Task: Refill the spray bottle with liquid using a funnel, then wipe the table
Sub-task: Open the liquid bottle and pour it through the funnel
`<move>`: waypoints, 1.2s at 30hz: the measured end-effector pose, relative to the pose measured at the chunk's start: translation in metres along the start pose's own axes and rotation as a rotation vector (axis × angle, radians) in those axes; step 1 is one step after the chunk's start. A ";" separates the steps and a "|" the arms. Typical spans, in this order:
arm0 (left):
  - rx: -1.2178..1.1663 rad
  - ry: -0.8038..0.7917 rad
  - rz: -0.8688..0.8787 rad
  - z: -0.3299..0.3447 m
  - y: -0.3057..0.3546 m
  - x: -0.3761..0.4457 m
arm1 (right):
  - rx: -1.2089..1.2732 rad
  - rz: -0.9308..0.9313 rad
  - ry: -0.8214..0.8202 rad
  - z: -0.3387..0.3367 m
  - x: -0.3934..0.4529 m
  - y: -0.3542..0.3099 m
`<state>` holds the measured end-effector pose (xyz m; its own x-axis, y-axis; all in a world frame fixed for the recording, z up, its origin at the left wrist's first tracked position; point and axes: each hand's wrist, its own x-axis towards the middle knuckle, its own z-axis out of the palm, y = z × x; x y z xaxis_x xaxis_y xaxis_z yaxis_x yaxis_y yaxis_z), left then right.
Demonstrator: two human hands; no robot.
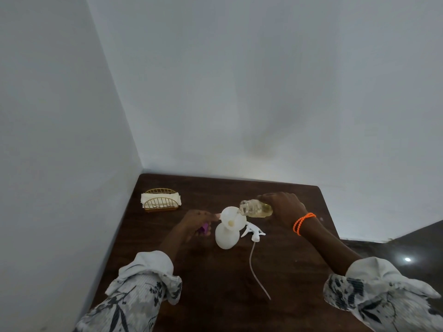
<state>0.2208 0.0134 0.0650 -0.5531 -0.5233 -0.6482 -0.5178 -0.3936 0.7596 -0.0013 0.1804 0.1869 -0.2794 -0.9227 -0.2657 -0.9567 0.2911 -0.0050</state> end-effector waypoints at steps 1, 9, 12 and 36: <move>-0.001 -0.004 0.003 0.000 0.000 0.000 | -0.005 -0.001 -0.001 -0.001 0.000 0.000; -0.018 -0.007 -0.011 -0.001 -0.001 0.003 | -0.063 -0.019 -0.004 -0.009 -0.003 -0.001; -0.015 -0.009 -0.011 -0.001 -0.002 0.004 | -0.060 -0.022 -0.008 -0.011 -0.004 -0.001; -0.021 -0.028 -0.016 -0.003 -0.007 0.003 | -0.114 -0.035 -0.014 -0.030 -0.009 -0.008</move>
<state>0.2245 0.0119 0.0580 -0.5629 -0.4952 -0.6617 -0.5135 -0.4177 0.7495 0.0062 0.1785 0.2182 -0.2453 -0.9278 -0.2809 -0.9692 0.2276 0.0946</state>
